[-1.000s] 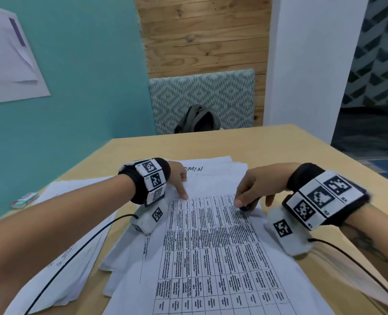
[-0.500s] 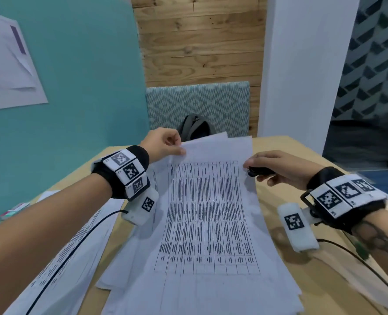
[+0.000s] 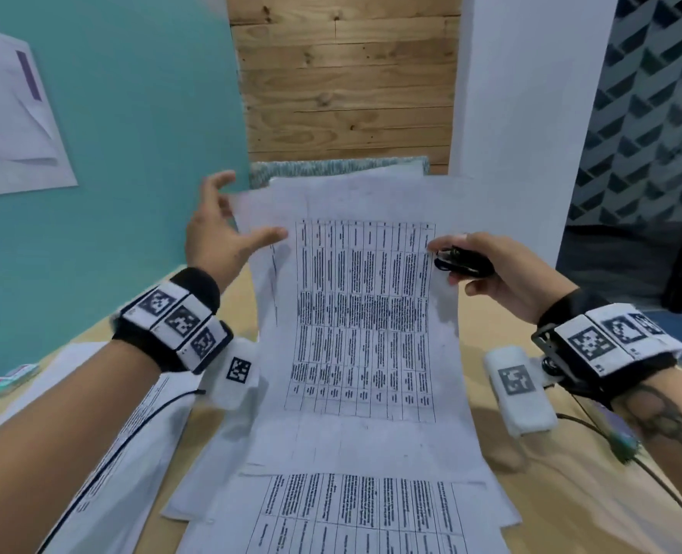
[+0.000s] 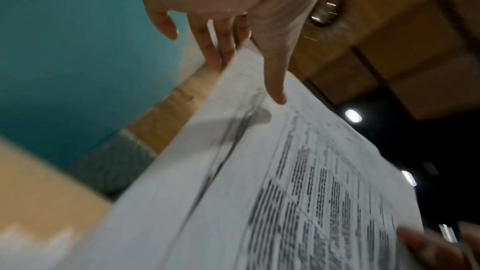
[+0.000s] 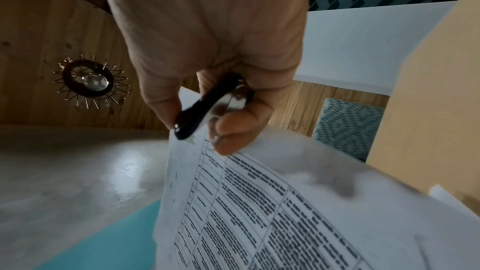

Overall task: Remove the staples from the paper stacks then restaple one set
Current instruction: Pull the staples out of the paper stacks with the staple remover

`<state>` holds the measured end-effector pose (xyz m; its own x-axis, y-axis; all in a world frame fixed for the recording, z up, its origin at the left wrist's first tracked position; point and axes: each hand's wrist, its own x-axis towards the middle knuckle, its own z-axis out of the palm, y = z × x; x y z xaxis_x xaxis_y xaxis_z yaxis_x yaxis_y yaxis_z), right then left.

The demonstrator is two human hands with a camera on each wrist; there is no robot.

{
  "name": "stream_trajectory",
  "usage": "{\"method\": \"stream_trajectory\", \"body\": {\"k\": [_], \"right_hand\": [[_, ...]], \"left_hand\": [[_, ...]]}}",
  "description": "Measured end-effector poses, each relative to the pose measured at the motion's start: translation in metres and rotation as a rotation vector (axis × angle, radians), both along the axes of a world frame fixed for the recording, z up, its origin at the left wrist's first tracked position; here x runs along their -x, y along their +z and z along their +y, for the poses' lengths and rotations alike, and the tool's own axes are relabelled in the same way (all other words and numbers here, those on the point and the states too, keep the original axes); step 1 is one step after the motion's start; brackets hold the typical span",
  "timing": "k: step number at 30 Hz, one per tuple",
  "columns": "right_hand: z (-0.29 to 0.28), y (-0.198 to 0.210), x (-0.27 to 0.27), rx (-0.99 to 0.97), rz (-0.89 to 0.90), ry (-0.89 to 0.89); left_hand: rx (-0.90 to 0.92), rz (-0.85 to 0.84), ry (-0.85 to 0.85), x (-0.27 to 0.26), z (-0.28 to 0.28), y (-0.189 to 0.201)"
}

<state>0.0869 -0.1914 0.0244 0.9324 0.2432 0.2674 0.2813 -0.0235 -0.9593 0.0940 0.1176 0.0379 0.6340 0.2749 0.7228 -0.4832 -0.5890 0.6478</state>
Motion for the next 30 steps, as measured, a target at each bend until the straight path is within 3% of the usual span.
{"method": "stream_trajectory", "body": {"k": [3, 5, 11, 18, 25, 30], "right_hand": [[-0.002, 0.004, -0.001, -0.037, -0.057, 0.007], [0.000, 0.005, -0.003, -0.030, -0.098, 0.020], [0.013, 0.023, -0.010, -0.051, -0.249, -0.001], [0.018, 0.068, 0.017, -0.183, -0.459, 0.016], [-0.011, 0.004, 0.043, -0.047, -0.256, 0.220], [-0.022, -0.006, 0.053, 0.033, -0.140, 0.271]], "left_hand": [[0.341, 0.313, -0.323, -0.002, 0.009, -0.021], [0.342, 0.404, -0.413, -0.007, 0.011, -0.027], [0.327, 0.260, -0.512, -0.008, 0.014, -0.001], [0.313, -0.036, -0.614, 0.016, 0.012, 0.050], [0.101, 0.158, -0.771, 0.035, 0.024, -0.001], [0.051, 0.245, -0.814, 0.041, 0.025, -0.012]]}}
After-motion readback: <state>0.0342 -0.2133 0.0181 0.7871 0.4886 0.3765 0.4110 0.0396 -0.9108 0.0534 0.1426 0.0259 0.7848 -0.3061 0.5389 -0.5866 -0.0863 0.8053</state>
